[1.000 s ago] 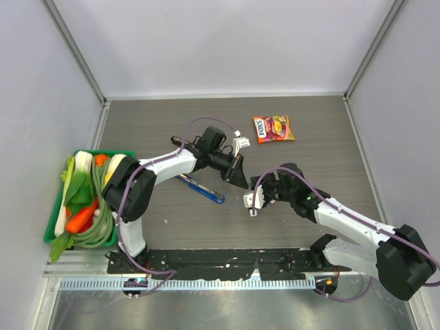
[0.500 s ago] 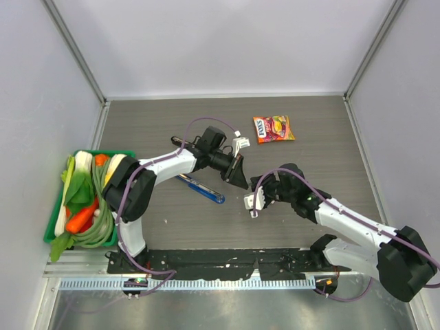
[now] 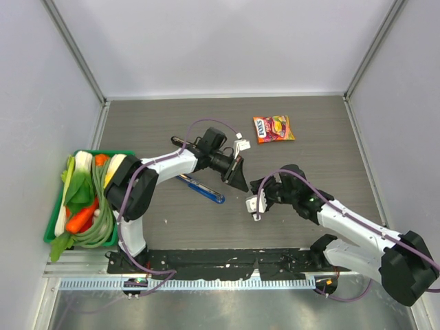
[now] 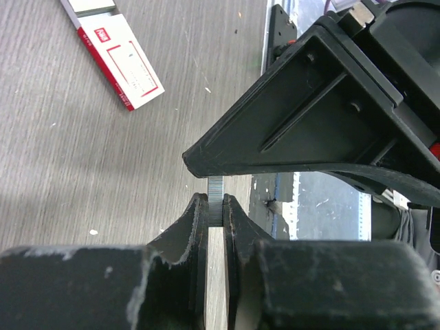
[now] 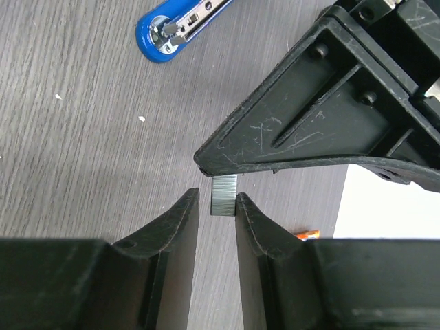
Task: Load the staples into the stapler
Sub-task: Pick up the staple from the center of the board.
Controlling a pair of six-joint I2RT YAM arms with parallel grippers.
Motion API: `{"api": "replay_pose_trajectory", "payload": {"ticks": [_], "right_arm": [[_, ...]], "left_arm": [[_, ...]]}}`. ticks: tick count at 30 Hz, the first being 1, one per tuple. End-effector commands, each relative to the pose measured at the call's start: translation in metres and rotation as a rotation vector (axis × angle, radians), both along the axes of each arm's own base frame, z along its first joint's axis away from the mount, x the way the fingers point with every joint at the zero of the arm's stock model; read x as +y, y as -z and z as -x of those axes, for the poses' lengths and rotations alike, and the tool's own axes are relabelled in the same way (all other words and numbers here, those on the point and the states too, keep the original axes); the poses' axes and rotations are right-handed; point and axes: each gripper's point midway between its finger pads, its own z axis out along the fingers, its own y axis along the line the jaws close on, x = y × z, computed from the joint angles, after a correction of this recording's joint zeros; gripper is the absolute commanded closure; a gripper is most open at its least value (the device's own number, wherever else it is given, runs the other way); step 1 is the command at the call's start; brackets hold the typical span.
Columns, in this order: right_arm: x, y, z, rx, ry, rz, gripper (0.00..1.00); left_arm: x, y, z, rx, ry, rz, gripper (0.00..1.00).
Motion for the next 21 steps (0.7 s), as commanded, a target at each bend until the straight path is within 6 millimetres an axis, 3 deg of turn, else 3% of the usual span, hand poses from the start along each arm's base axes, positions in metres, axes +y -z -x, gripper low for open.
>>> {"api": "replay_pose_trajectory", "payload": {"ticks": [1, 8, 15, 21], "right_arm": [[0.011, -0.025, 0.004, -0.017, -0.049, -0.057, 0.67], [0.019, -0.048, 0.01, 0.049, -0.053, -0.155, 0.69], [0.016, -0.05, 0.016, 0.058, -0.068, -0.156, 0.69], [0.016, -0.054, 0.02, 0.069, -0.083, -0.159, 0.72]], "left_arm": [[-0.003, -0.02, 0.011, -0.007, 0.076, 0.093, 0.97], [0.001, -0.023, 0.021, 0.007, 0.124, 0.131, 0.97], [0.004, -0.033, 0.026, 0.028, 0.161, 0.187, 0.98], [0.012, -0.034, 0.018, 0.039, 0.136, 0.205, 0.98]]}}
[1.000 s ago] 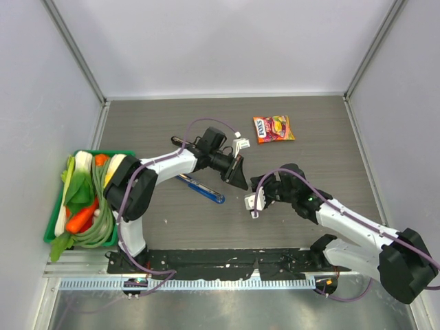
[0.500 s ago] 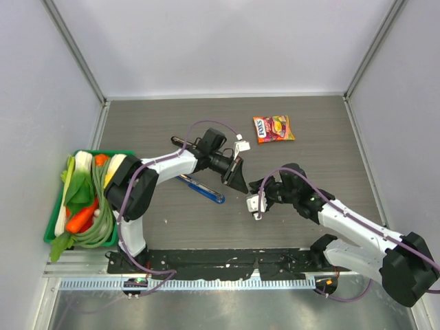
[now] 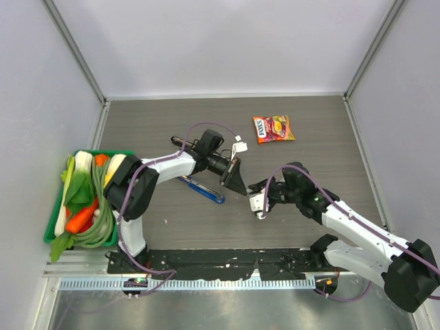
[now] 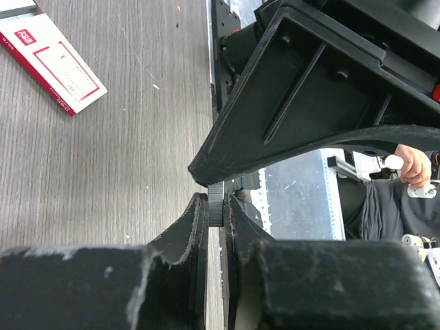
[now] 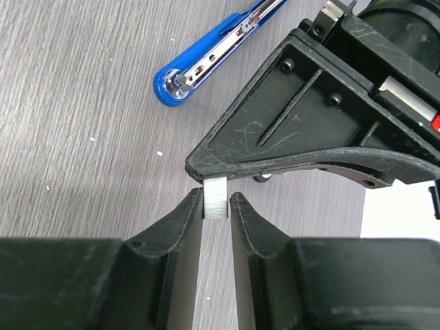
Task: Load the staples into the stapler
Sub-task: Pick up the staple from the center of the board.
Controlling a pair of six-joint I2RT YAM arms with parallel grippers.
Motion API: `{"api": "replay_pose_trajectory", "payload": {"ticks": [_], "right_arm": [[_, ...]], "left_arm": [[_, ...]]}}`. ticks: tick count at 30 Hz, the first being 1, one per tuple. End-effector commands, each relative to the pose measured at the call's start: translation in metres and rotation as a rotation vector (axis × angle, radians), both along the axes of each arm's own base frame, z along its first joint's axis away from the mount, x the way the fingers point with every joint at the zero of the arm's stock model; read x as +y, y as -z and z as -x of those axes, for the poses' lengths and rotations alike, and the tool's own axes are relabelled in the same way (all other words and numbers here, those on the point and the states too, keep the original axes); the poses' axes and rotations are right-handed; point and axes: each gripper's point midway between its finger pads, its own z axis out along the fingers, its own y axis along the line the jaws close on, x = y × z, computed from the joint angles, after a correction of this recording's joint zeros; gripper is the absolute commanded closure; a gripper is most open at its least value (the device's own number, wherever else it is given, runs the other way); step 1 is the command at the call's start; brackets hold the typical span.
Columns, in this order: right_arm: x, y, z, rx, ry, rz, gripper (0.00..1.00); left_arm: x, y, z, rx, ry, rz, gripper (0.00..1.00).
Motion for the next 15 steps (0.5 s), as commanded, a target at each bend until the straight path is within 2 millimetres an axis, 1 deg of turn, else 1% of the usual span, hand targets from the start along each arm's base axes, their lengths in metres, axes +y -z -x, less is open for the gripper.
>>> {"api": "replay_pose_trajectory", "payload": {"ticks": [1, 6, 9, 11, 14, 15], "right_arm": [[0.0079, -0.0342, -0.0022, -0.054, -0.027, -0.065, 0.72], [0.0072, -0.0339, -0.0027, -0.058, -0.025, -0.062, 0.75], [0.0069, -0.033, -0.002, -0.062, -0.03, -0.058, 0.78], [0.0064, -0.0308, -0.0009, -0.059, -0.035, -0.05, 0.81], [0.0063, -0.0314, -0.0008, -0.065, -0.036, -0.05, 0.81], [0.0061, -0.0305, -0.0009, -0.061, -0.034, -0.048, 0.81]], "left_arm": [[0.0057, -0.0194, -0.0015, -0.016, 0.014, 0.07, 0.98], [0.0044, -0.0199, -0.0035, -0.015, 0.014, 0.079, 0.97], [0.0032, -0.0206, -0.0032, -0.002, 0.021, 0.081, 0.91], [0.0031, -0.0211, -0.0038, 0.006, 0.021, 0.082, 0.9], [0.0027, -0.0207, -0.0042, 0.008, 0.02, 0.084, 0.8], [0.0024, -0.0208, -0.0046, 0.007, 0.019, 0.084, 0.72]]}}
